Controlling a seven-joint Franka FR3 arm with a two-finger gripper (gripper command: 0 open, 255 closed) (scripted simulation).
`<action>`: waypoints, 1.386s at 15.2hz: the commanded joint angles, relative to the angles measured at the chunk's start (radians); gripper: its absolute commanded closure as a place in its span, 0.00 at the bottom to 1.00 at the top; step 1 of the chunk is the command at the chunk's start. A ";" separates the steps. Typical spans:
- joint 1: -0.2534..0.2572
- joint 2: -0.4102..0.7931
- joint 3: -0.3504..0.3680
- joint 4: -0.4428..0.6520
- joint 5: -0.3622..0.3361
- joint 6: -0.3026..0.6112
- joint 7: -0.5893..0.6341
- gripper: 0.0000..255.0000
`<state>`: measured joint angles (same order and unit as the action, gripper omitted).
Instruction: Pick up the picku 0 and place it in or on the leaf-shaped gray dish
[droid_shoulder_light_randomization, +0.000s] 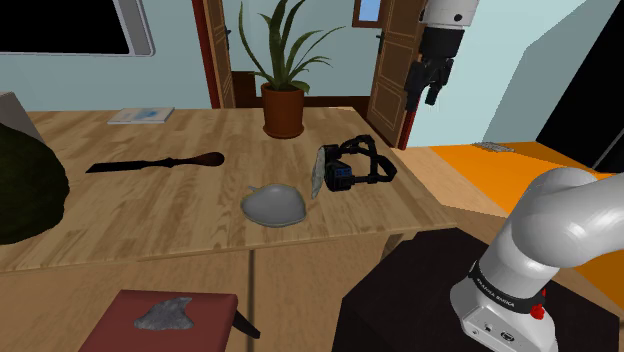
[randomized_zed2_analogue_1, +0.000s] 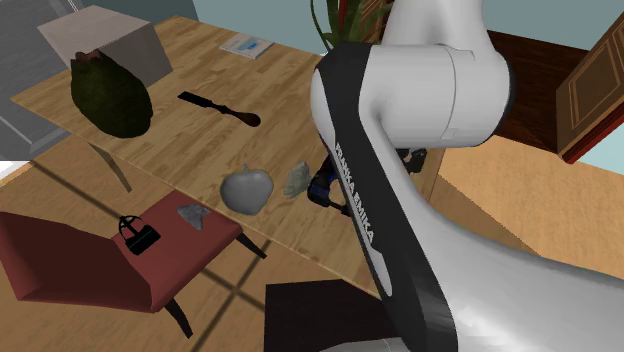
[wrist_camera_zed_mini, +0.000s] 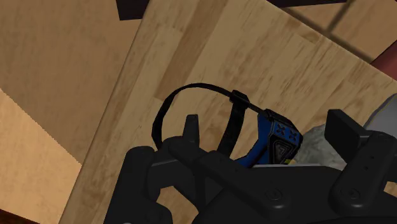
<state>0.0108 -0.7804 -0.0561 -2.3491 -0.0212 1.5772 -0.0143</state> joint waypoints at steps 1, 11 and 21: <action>0.000 0.000 0.000 0.000 0.000 0.000 0.000 0.00; -0.048 0.154 0.224 -0.100 0.120 0.348 0.466 0.00; -0.158 0.492 0.439 0.010 0.056 0.655 0.966 0.00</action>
<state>-0.1357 -0.3253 0.3592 -2.3518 0.0510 2.2014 0.8867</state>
